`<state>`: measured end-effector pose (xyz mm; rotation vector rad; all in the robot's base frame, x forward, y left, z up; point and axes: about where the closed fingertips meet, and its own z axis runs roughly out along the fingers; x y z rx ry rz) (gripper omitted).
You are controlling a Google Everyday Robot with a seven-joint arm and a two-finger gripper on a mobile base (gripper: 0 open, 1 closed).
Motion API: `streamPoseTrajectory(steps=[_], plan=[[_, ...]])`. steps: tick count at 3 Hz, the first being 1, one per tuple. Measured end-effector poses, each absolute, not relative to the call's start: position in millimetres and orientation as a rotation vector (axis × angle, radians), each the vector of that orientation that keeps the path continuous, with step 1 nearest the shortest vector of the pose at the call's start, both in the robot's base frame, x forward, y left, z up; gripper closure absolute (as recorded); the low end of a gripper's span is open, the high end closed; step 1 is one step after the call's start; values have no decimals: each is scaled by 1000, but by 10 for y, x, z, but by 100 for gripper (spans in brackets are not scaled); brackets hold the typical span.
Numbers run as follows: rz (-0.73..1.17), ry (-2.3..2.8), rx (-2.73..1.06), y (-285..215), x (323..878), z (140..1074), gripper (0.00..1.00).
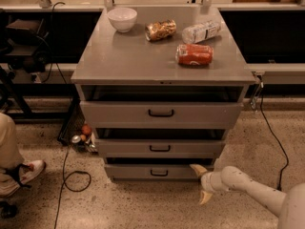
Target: Open bottom drawer
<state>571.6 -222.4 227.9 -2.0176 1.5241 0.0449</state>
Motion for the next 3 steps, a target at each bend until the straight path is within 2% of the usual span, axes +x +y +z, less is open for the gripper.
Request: streamPoseTrajectory(steps=[3], plan=[[-106, 1664, -1944, -2100, 6274, 1806, 0]])
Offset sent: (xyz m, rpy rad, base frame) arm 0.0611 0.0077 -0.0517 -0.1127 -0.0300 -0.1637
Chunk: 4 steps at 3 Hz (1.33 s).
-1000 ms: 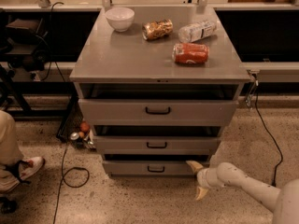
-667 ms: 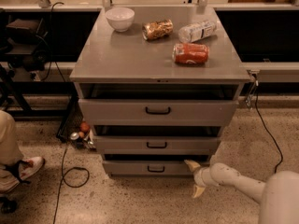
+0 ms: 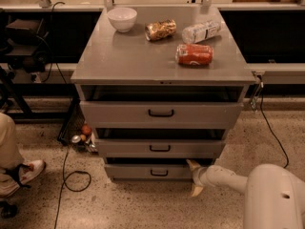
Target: Open bottom drawer
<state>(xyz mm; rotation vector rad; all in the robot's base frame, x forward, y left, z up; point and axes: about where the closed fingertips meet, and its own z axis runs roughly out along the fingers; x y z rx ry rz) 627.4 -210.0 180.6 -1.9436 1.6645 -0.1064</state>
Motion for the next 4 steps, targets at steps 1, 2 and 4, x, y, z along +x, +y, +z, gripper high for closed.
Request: streamPoseTrajectory(steps=[1, 2, 4], plan=[[-95, 1718, -1879, -2015, 6481, 1638, 4], [-77, 1753, -1852, -2000, 6587, 1519, 26], [-68, 1761, -1842, -2008, 6586, 1541, 73]])
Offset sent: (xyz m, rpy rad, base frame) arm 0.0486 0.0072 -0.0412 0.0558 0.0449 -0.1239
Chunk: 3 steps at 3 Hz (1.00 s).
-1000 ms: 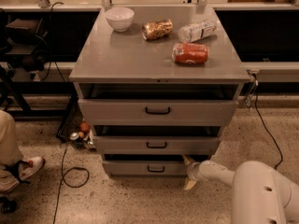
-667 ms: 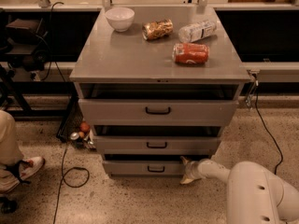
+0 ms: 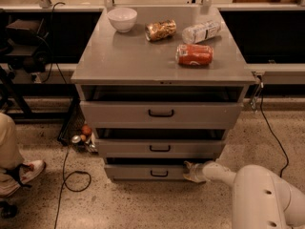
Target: Open bottom drawer
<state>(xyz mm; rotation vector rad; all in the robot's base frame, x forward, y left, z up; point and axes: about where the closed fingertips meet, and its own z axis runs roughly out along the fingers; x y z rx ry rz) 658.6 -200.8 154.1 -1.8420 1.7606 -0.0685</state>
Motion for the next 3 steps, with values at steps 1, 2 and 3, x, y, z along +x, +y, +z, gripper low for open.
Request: streamPoseTrajectory(steps=[1, 2, 3], plan=[[-68, 1761, -1842, -2009, 6585, 1593, 96], [-68, 1761, -1842, -2010, 6583, 1615, 100], [-68, 1761, -1842, -2010, 6583, 1615, 100]])
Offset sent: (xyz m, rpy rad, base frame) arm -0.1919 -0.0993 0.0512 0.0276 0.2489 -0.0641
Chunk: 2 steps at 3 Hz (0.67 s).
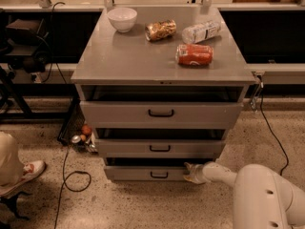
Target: Open bottom drawer
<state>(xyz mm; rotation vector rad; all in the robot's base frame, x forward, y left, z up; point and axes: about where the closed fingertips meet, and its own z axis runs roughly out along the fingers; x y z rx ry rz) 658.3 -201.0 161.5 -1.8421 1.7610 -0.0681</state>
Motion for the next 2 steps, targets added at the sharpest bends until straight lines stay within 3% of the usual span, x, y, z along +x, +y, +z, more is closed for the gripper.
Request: streamPoseTrajectory(steps=[2], plan=[[-34, 1804, -1826, -2166, 6266, 1668, 100]])
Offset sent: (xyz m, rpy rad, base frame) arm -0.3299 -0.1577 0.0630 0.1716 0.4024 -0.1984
